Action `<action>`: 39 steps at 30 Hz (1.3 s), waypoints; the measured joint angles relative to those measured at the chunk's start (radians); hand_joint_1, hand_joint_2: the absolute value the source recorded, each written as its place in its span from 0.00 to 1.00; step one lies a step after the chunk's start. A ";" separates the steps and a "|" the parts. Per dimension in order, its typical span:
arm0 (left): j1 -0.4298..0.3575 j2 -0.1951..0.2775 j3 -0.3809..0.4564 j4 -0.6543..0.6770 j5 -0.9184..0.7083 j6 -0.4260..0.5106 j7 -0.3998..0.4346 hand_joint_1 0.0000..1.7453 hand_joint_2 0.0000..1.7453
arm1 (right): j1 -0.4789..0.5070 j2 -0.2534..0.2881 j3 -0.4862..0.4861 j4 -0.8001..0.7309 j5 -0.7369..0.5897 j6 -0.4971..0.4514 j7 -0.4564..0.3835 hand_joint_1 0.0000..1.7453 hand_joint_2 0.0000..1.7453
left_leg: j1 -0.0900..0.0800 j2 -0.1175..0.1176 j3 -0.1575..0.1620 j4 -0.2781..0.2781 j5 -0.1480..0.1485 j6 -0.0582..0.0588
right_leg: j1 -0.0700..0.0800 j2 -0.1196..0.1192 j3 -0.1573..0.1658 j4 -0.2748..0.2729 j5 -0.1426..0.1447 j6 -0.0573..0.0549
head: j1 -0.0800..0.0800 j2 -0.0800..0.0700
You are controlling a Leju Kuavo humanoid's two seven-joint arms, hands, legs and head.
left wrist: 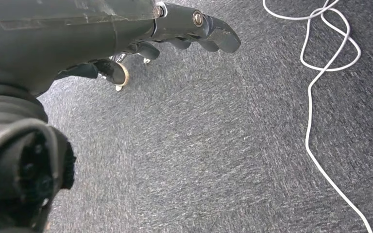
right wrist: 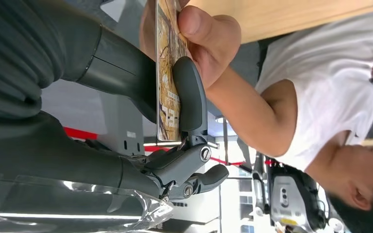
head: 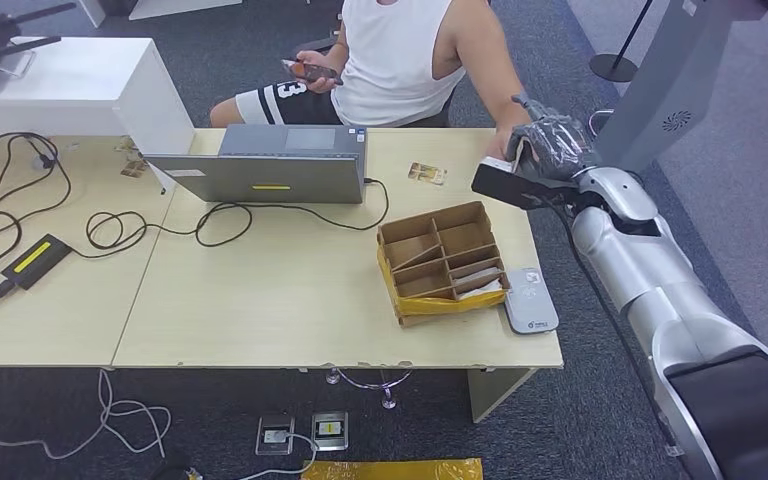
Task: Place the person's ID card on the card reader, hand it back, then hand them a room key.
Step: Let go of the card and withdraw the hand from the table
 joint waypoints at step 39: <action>0.062 -0.003 0.000 0.005 0.038 0.046 0.016 0.00 0.00 | -0.013 -0.290 -0.423 -0.167 0.028 -0.440 -0.183 0.00 1.00 | -0.001 0.000 0.001 0.001 -0.001 0.001 | -0.001 0.000 0.000 -0.002 0.000 0.000 | 0.000 0.000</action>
